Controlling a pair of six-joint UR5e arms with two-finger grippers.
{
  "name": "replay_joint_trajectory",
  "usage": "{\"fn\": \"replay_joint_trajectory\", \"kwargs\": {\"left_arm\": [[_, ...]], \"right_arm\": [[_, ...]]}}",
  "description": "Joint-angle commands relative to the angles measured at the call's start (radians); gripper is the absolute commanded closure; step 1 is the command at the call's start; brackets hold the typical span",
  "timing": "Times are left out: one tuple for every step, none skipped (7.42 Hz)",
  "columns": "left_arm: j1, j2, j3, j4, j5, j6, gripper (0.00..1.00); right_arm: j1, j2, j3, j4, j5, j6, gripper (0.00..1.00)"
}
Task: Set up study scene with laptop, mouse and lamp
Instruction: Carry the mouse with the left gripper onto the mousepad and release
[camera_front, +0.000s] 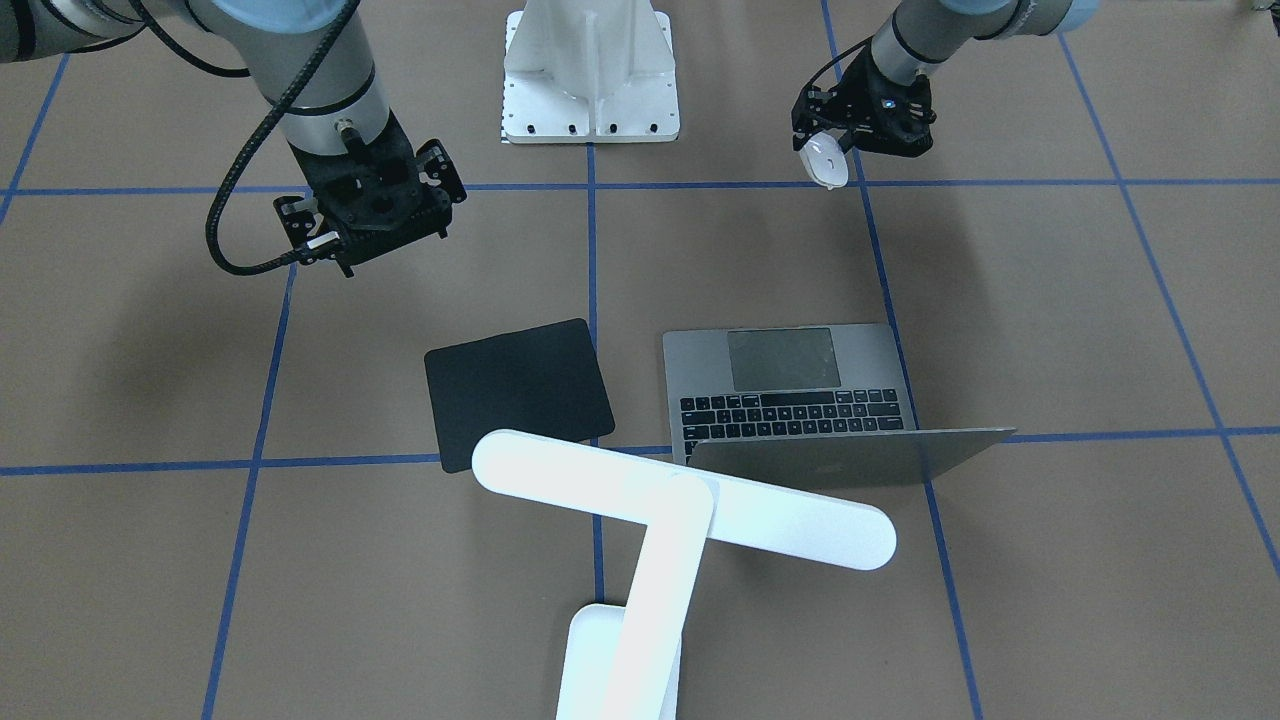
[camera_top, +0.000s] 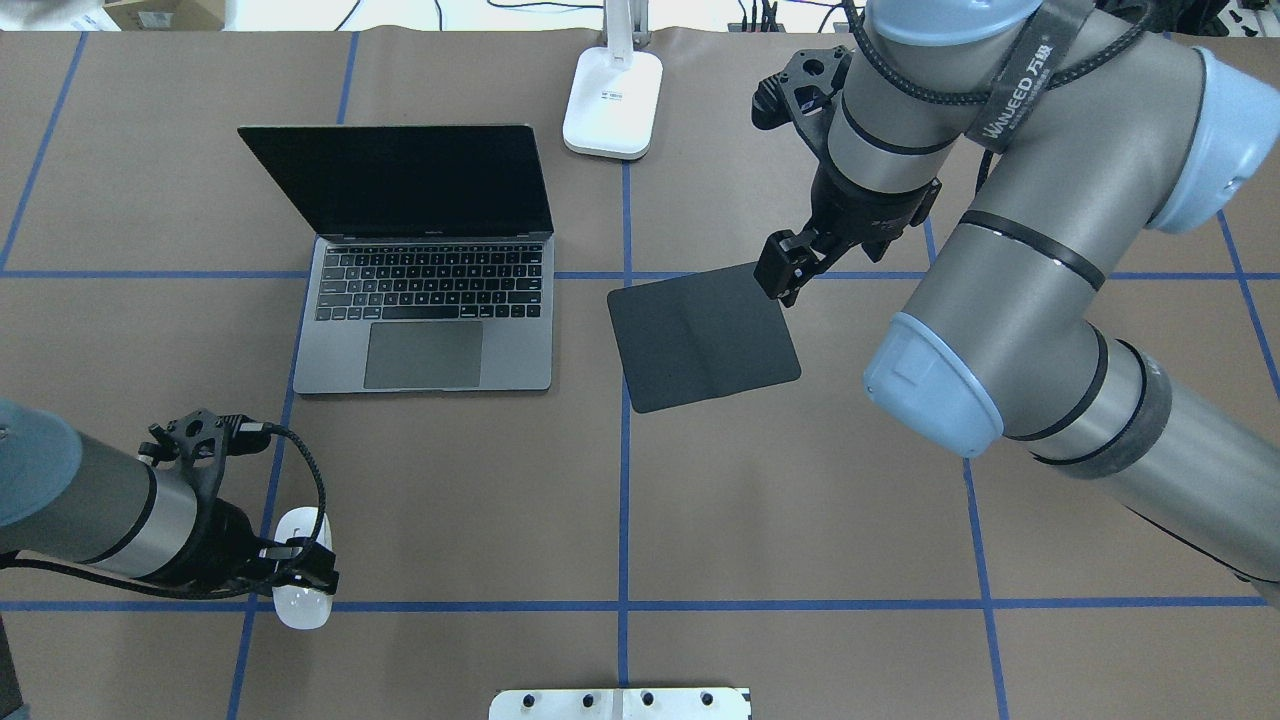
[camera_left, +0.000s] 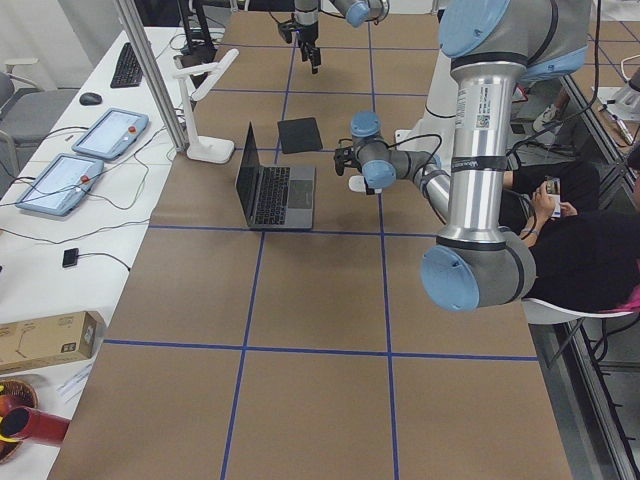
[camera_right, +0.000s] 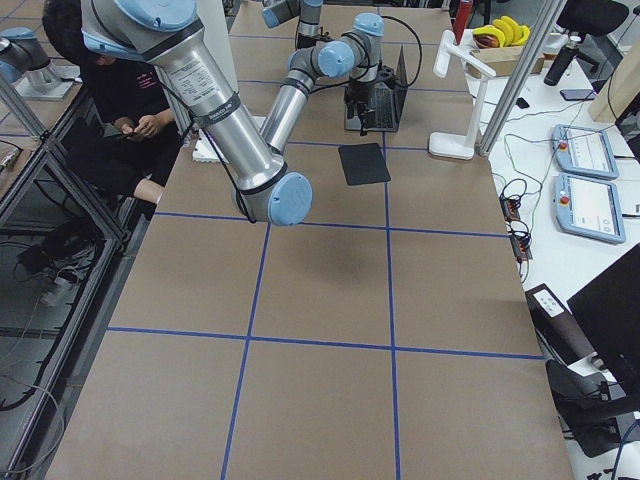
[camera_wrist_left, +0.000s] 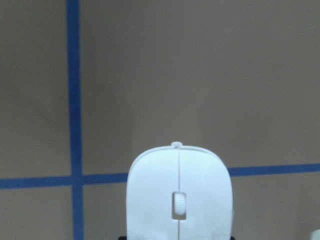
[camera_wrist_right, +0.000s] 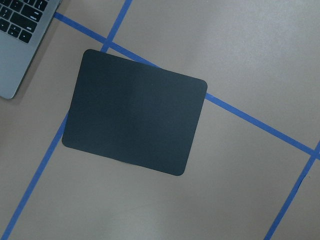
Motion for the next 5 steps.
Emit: {"fn": "replay_joint_trajectory", "kwargs": {"left_arm": [[-0.072, -0.24, 0.068, 0.233, -0.023, 0.115, 0.39], [-0.089, -0.291, 0.096, 0.271, -0.023, 0.126, 0.39], [-0.095, -0.34, 0.14, 0.274, -0.023, 0.126, 0.39], [-0.097, -0.416, 0.212, 0.276, -0.023, 0.126, 0.39], [-0.106, -0.488, 0.282, 0.288, -0.022, 0.126, 0.39]], "right_arm": [[0.012, -0.013, 0.012, 0.001, 0.003, 0.002, 0.0], [0.015, -0.013, 0.012, 0.001, 0.003, 0.002, 0.0], [0.016, -0.014, 0.012, 0.001, 0.003, 0.002, 0.0], [0.019, -0.02, 0.013, 0.001, 0.005, 0.002, 0.0], [0.022, -0.022, 0.012, 0.001, 0.005, 0.002, 0.0]]}}
